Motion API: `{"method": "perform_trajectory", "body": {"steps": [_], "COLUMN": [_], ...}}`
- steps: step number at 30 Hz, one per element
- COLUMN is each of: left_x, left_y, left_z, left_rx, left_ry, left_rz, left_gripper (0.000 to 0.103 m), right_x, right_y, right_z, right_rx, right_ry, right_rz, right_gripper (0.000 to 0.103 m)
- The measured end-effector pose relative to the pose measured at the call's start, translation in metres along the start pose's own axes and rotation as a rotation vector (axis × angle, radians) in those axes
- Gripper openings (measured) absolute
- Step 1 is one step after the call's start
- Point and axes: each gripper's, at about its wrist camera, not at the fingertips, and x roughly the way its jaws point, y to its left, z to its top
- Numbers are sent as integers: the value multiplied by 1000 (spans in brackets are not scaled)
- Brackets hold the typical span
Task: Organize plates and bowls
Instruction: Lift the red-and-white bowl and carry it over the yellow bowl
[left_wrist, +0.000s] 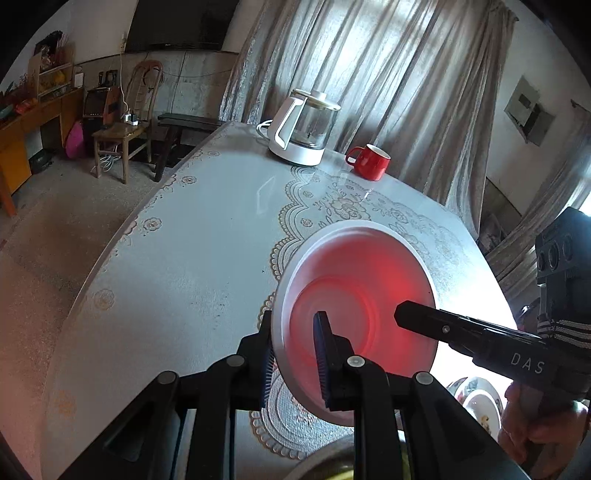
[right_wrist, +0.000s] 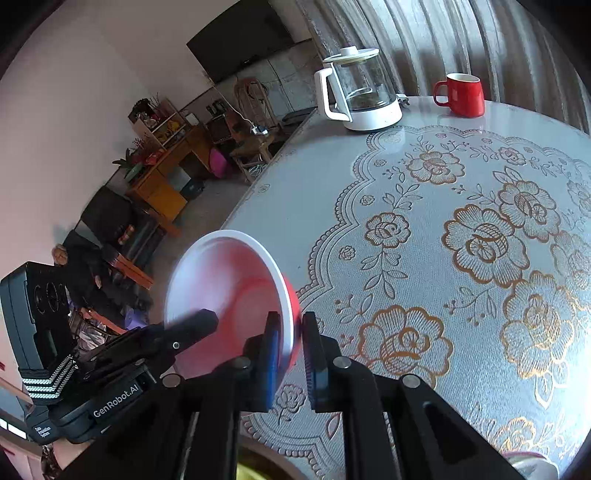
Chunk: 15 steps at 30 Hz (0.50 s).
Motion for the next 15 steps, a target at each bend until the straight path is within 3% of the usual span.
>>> {"method": "perform_trajectory", "body": {"steps": [10,15], "left_x": [-50,-69], "left_y": [-25,-28], "left_z": [-38,-62], "left_rx": [58,60], "left_ry": [-46,-42], "left_rz": [10,-28], "left_gripper": [20,20], "right_x": [-46,-71], "right_y": [12,20], "right_z": [-48,-77], "right_rx": [2,4], "right_ry": [-35,-62], "right_rz": [30,49], "right_gripper": [11,12]}}
